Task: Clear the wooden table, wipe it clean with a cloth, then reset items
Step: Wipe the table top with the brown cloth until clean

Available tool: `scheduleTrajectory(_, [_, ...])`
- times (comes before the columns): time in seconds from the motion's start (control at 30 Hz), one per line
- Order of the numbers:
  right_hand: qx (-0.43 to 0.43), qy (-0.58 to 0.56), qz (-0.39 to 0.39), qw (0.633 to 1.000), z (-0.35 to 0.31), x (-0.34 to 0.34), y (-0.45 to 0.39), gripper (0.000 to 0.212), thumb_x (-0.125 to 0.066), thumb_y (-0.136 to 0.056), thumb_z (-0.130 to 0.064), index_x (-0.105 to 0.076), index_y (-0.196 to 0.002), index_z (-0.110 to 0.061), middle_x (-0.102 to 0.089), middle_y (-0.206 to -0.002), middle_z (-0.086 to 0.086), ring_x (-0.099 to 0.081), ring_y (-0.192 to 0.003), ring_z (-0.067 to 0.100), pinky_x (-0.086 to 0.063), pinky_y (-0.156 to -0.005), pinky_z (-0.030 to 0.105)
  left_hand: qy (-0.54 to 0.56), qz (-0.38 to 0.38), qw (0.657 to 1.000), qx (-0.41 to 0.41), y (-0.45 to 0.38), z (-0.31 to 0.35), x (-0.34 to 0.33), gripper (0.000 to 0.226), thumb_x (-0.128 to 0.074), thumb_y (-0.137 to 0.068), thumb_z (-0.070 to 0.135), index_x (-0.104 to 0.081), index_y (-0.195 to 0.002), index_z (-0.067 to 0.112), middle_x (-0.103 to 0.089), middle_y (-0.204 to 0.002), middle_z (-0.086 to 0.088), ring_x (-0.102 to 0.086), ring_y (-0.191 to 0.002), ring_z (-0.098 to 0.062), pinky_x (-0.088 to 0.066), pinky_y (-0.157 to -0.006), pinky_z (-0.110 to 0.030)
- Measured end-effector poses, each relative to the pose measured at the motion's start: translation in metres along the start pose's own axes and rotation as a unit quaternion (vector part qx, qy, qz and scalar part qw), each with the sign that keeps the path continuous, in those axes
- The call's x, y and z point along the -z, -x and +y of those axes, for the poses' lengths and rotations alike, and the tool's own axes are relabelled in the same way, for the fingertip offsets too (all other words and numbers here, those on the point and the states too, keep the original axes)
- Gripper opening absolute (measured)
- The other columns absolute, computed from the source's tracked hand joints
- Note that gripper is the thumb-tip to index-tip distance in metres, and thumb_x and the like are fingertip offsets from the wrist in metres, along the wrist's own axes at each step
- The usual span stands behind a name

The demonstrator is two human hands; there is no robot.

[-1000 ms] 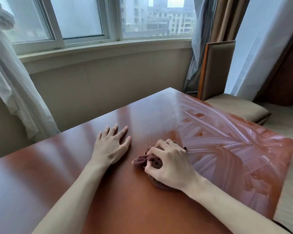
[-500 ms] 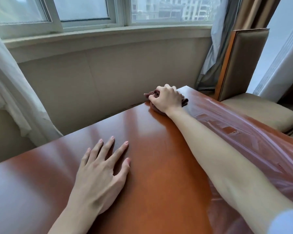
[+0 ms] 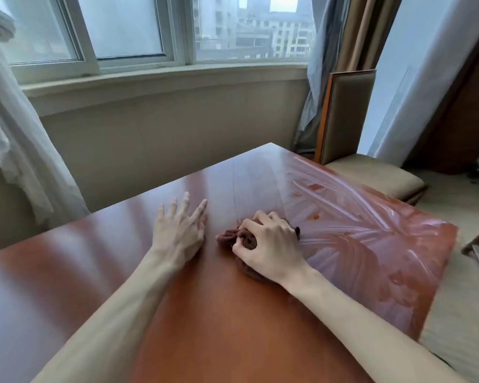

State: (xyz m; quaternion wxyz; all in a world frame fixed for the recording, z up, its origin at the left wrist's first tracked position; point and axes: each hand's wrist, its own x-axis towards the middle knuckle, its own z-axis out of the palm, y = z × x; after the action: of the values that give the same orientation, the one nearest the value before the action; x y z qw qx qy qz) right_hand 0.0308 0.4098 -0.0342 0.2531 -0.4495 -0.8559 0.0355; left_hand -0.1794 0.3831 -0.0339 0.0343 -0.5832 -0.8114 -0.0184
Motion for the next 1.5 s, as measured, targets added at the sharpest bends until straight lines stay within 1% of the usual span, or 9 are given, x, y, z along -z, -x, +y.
scheduleTrajectory(0.17, [0.026, -0.011, 0.017, 0.999, -0.013, 0.042, 0.107, 0.021, -0.063, -0.077, -0.049, -0.071, -0.088, -0.034, -0.06, -0.09, -0.013, -0.057, -0.088, 0.015, -0.048, -0.078, 0.03, 0.081, -0.015, 0.993, -0.083, 0.086, 0.008, 0.008, 0.059, -0.019, -0.099, 0.058, -0.022, -0.157, 0.046, -0.017, -0.168, -0.003, -0.019, -0.152, -0.026, -0.018, -0.123, -0.039])
scheduleTrajectory(0.27, [-0.006, 0.02, 0.02, 1.0, -0.008, 0.034, 0.067, 0.032, -0.057, -0.077, -0.055, -0.071, -0.089, -0.029, -0.063, -0.089, -0.007, -0.061, -0.09, 0.024, -0.052, -0.076, 0.035, 0.086, -0.008, 0.992, -0.09, 0.133, 0.003, 0.001, 0.078, -0.002, -0.083, 0.068, -0.023, -0.155, 0.049, -0.02, -0.167, 0.001, -0.017, -0.153, -0.023, -0.016, -0.124, -0.038])
scheduleTrajectory(0.43, [-0.114, 0.048, -0.006, 0.992, -0.015, 0.017, 0.012, 0.031, -0.058, -0.082, -0.053, -0.072, -0.094, -0.027, -0.067, -0.099, 0.002, -0.061, -0.103, 0.033, -0.047, -0.081, 0.038, 0.133, 0.006, 0.987, -0.095, 0.154, -0.003, -0.013, 0.077, -0.006, -0.082, 0.071, -0.027, -0.154, 0.051, -0.022, -0.166, 0.004, -0.011, -0.154, -0.02, -0.009, -0.126, -0.04])
scheduleTrajectory(0.7, [0.044, -0.031, -0.013, 0.998, -0.037, 0.064, 0.144, 0.028, -0.059, -0.078, -0.051, -0.073, -0.093, -0.033, -0.062, -0.093, -0.014, -0.058, -0.091, 0.014, -0.052, -0.079, 0.031, 0.134, 0.009, 0.987, -0.085, 0.153, -0.001, -0.015, 0.078, -0.007, -0.082, 0.07, -0.028, -0.153, 0.051, -0.022, -0.166, 0.004, -0.011, -0.154, -0.02, -0.009, -0.125, -0.04])
scheduleTrajectory(0.93, [-0.083, 0.054, 0.001, 0.995, -0.051, 0.036, 0.085, 0.031, -0.058, -0.082, -0.055, -0.071, -0.092, -0.029, -0.064, -0.096, -0.003, -0.058, -0.099, 0.027, -0.047, -0.082, 0.038, 0.158, -0.02, 0.983, -0.094, 0.154, -0.005, -0.011, 0.069, -0.018, -0.087, 0.068, -0.028, -0.153, 0.051, -0.019, -0.167, 0.004, -0.008, -0.155, -0.019, -0.006, -0.126, -0.039])
scheduleTrajectory(1.07, [0.038, -0.035, -0.002, 0.999, -0.085, 0.064, 0.19, 0.022, -0.061, -0.079, -0.048, -0.071, -0.088, -0.03, -0.06, -0.09, -0.01, -0.055, -0.088, 0.018, -0.047, -0.081, 0.031, 0.15, -0.056, 0.979, -0.124, 0.151, -0.009, -0.003, 0.06, -0.028, -0.098, 0.066, -0.022, -0.156, 0.049, -0.011, -0.169, -0.001, -0.004, -0.156, -0.023, -0.004, -0.125, -0.038])
scheduleTrajectory(1.17, [0.093, -0.041, -0.032, 0.994, -0.062, 0.072, 0.179, 0.022, -0.062, -0.079, -0.045, -0.073, -0.09, -0.03, -0.063, -0.091, -0.011, -0.058, -0.089, 0.017, -0.052, -0.08, 0.033, 0.117, -0.091, 0.968, -0.202, 0.161, -0.018, 0.013, 0.066, -0.03, -0.098, 0.069, -0.006, -0.157, 0.052, 0.003, -0.17, -0.001, 0.005, -0.156, -0.022, 0.0, -0.125, -0.035])
scheduleTrajectory(1.33, [-0.108, 0.042, 0.02, 0.993, -0.061, 0.061, 0.134, 0.027, -0.059, -0.081, -0.051, -0.07, -0.088, -0.027, -0.062, -0.091, -0.003, -0.058, -0.093, 0.027, -0.05, -0.082, 0.039, 0.066, -0.196, 0.946, -0.249, 0.207, -0.042, 0.037, 0.098, -0.025, -0.068, 0.1, 0.011, -0.15, 0.061, 0.011, -0.168, 0.01, 0.012, -0.155, -0.017, -0.005, -0.127, -0.044])
scheduleTrajectory(1.5, [0.067, -0.064, -0.027, 0.995, -0.106, 0.088, 0.245, 0.02, -0.063, -0.079, -0.044, -0.072, -0.089, -0.029, -0.062, -0.092, -0.01, -0.057, -0.091, 0.017, -0.049, -0.084, 0.03, 0.017, -0.198, 0.944, -0.263, 0.222, -0.051, 0.026, 0.108, -0.019, -0.055, 0.107, 0.018, -0.147, 0.063, 0.019, -0.167, 0.009, 0.017, -0.154, -0.017, -0.001, -0.126, -0.041])
